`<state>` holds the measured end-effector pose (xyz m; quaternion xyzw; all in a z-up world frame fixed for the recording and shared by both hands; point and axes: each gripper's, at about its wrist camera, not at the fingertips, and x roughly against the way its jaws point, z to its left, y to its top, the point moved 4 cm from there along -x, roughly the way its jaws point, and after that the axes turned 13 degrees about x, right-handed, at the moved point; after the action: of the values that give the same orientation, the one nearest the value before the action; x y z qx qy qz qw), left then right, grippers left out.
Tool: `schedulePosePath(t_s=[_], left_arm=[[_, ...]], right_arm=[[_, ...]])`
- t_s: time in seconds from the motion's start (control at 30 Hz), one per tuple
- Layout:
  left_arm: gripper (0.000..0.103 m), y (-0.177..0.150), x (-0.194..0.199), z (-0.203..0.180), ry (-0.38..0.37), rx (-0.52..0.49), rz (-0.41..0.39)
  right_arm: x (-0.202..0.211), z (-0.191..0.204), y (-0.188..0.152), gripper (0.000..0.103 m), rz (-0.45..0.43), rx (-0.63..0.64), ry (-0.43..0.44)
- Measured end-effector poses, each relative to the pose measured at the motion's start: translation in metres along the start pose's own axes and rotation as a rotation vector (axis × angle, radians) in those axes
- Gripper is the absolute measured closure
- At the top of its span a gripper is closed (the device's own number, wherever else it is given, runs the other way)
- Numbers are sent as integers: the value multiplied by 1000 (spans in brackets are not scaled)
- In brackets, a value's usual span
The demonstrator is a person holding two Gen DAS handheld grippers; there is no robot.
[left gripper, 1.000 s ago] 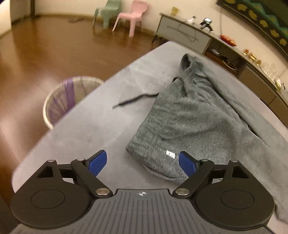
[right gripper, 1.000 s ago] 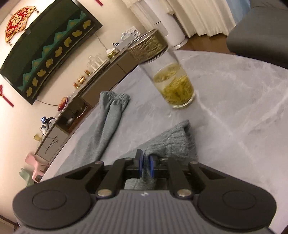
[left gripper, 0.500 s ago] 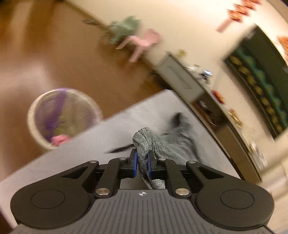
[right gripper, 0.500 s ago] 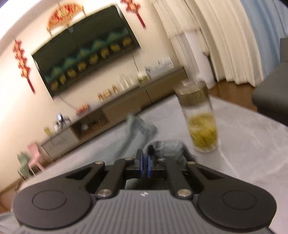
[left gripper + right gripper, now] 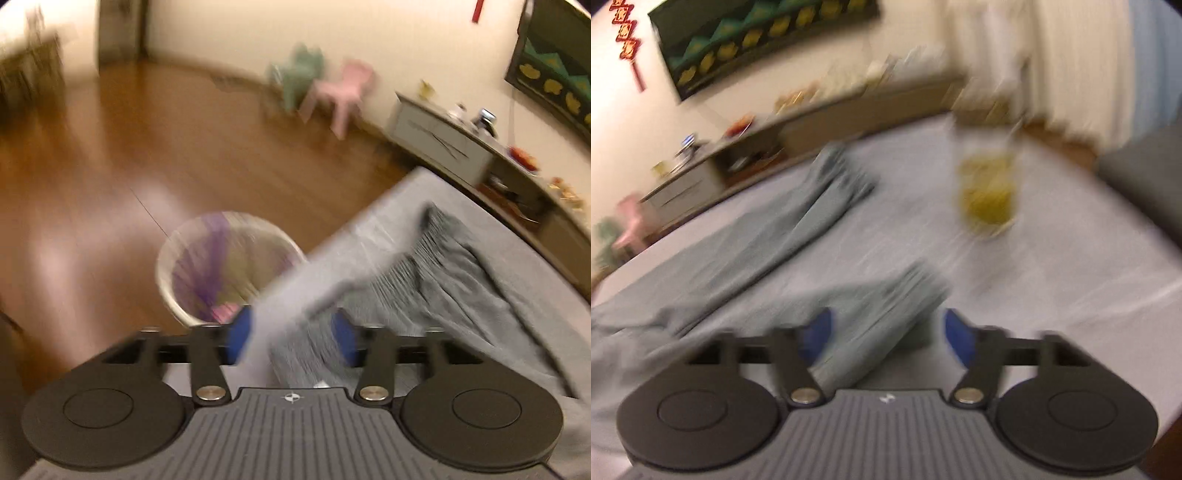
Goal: Fold clothes
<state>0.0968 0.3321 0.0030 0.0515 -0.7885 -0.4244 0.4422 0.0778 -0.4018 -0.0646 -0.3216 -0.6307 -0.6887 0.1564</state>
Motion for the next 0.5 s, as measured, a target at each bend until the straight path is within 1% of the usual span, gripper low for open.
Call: schedulePosePath(t_s=[0.03,0.07,0.1,0.13,0.2,0.23,0.3,0.33,0.4,0.43,0.5], left_arm=[[41,0,11,-8,3,-26,-47],[41,-2,21,-19,-19,-50,-80],[41,-5,28,-32,-60,-78,-88],[41,-16,30,-52,-131,-132,-55],[41,-53,34,-104,-291,-281,41],[41,-76,39,-129,-365,-364,86],[41,-123,51,-177,-506,-529,170],[41,-144,58,-194,-561,-596,198],[41,-179,72,-217,-656,-701,245],[41,-196,79,-226,-698,-749,266],[41,-221,88,-238,-756,-825,298]], right_arm=[[10,2,4,29,-44,34,-76],[17,7,8,29,-80,73,-123],[19,18,14,29,-100,123,-117],[18,31,20,29,-112,172,-96],[-4,66,30,20,-74,308,13],[-17,82,33,13,-46,381,53],[-50,100,36,13,11,496,57],[-62,97,38,13,33,491,28],[-76,76,41,13,57,401,-18],[-78,59,40,13,65,318,-14],[-84,16,38,13,91,124,-10]])
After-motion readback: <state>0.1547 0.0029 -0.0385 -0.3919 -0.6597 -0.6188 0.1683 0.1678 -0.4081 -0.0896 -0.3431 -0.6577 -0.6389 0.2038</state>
